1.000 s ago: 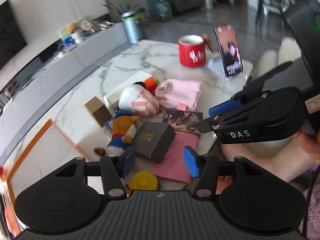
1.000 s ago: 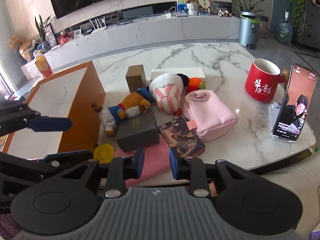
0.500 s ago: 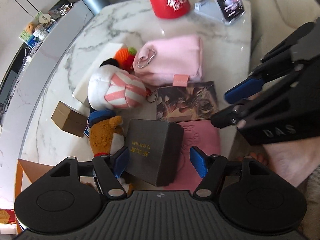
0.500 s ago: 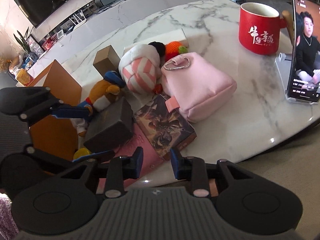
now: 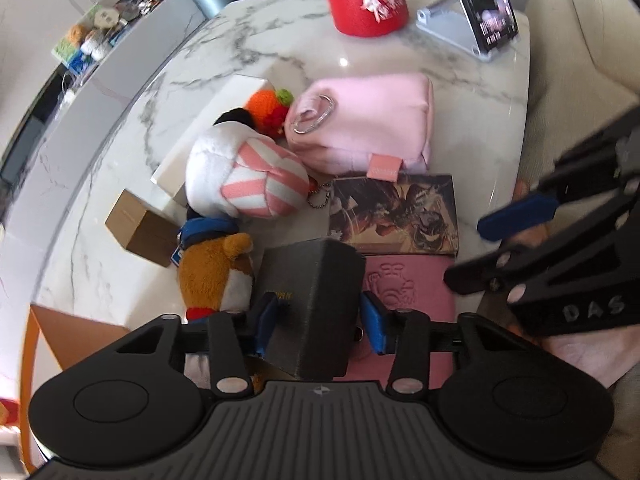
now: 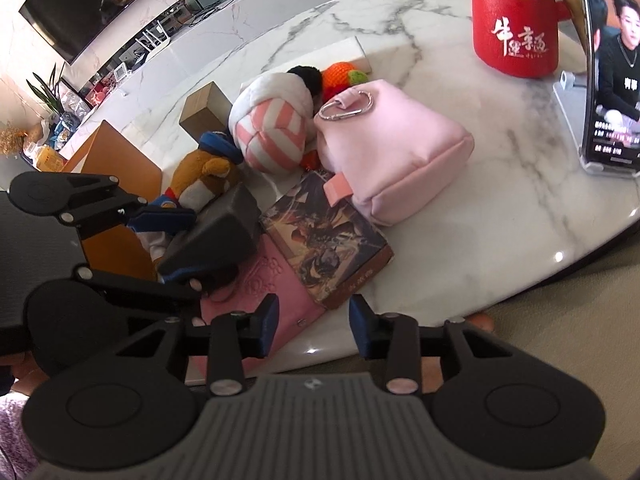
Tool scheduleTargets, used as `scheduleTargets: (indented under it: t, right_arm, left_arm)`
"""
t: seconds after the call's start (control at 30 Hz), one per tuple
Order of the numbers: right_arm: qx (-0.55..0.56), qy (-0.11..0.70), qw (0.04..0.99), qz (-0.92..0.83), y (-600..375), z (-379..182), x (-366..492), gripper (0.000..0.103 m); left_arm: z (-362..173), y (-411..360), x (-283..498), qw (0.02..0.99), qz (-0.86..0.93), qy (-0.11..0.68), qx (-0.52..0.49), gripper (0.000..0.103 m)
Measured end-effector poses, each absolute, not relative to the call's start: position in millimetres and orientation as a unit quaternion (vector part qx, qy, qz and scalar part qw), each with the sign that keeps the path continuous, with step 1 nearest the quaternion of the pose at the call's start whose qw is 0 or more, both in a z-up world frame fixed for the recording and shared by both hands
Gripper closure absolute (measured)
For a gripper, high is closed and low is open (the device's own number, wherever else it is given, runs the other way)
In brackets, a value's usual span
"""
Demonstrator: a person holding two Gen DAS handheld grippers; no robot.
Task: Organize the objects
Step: 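Close the left tool on the dark grey gift box while the right tool approaches the pink wallet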
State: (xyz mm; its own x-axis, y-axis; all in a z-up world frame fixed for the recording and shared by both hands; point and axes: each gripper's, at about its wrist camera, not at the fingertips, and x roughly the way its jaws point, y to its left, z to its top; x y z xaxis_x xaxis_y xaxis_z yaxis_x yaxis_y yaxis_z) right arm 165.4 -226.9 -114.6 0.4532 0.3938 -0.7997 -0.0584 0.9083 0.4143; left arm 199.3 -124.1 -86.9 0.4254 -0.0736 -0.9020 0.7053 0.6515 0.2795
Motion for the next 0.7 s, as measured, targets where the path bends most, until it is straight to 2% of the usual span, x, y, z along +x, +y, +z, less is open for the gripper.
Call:
scheduleTargets:
  t: [0.1,0.17,0.4,0.7]
  right_arm:
    - [0.185,0.509,0.829,0.141,-225.7,-118.3,163.9,0.05]
    - [0.202,0.514,0.821,0.143,-225.1,-122.2,164.0,0.048]
    - [0.256,0.544,0.786,0.139,-219.5,-140.2,164.5,0.047]
    - [0.273,0.574,0.761,0.127,-216.9,-151.9,157.5,0.047]
  left_arm:
    - [-75.6,-112.0,202.8,0.781,-0.255,0.488,0.294,0.057]
    - [-67.5,-103.0,205.1,0.78,-0.262,0.504,0.264,0.057]
    - [-62.5,-86.4,209.8,0.766,-0.263,0.536,0.236,0.057]
    - [-67.3,-90.6,217.6,0.76,-0.278,0.55,0.208,0.057]
